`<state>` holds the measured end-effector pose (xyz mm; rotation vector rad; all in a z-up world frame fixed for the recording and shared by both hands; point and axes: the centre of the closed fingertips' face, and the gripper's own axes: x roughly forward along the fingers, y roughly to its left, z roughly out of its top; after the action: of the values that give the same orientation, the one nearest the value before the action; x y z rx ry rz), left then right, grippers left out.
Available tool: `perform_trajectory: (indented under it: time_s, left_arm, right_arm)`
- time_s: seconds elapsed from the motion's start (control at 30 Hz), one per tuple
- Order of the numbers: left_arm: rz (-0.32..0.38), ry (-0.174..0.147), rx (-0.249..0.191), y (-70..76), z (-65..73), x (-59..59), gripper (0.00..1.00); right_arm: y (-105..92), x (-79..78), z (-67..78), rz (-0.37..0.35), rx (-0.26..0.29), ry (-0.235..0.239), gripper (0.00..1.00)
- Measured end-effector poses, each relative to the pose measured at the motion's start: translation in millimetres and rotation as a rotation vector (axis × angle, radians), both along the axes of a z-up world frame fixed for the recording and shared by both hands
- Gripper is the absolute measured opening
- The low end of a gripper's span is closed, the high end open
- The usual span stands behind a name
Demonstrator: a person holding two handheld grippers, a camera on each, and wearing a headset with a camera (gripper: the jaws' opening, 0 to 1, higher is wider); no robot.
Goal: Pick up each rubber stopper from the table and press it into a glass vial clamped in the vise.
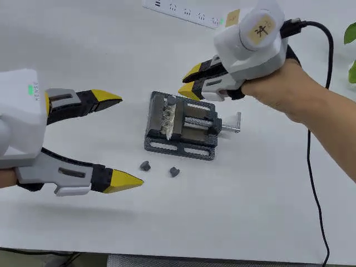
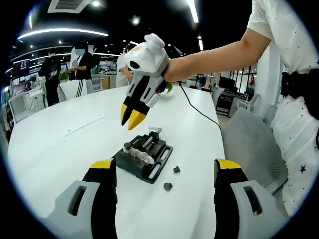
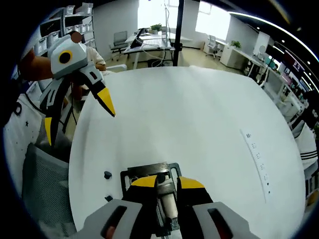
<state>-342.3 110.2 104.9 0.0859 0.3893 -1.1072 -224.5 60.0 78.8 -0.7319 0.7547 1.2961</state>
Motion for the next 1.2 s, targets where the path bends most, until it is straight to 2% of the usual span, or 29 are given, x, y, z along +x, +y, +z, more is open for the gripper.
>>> perform_trajectory:
  time_s: [0.3, 0.6, 0.87, 1.2]
  left_arm:
    - [-0.014, -0.007, 0.029, 0.9, -0.4, -1.0, 0.78]
    - [-0.034, -0.018, 0.062, 1.7, 2.0, -2.1, 0.76]
    - [-0.060, -0.027, 0.097, -2.4, 3.5, -5.8, 0.75]
    - [-0.113, -0.034, 0.156, -8.2, 1.5, -12.9, 0.71]
  right_arm:
    - [-13.1, -12.7, 23.7, -0.052, 0.111, -0.013, 0.19]
    - [-32.6, -30.0, 31.6, -0.094, 0.178, -0.005, 0.31]
    - [-50.5, -53.5, 37.4, -0.128, 0.245, 0.002, 0.41]
    - [-82.3, -78.2, 39.3, -0.189, 0.326, 0.006, 0.51]
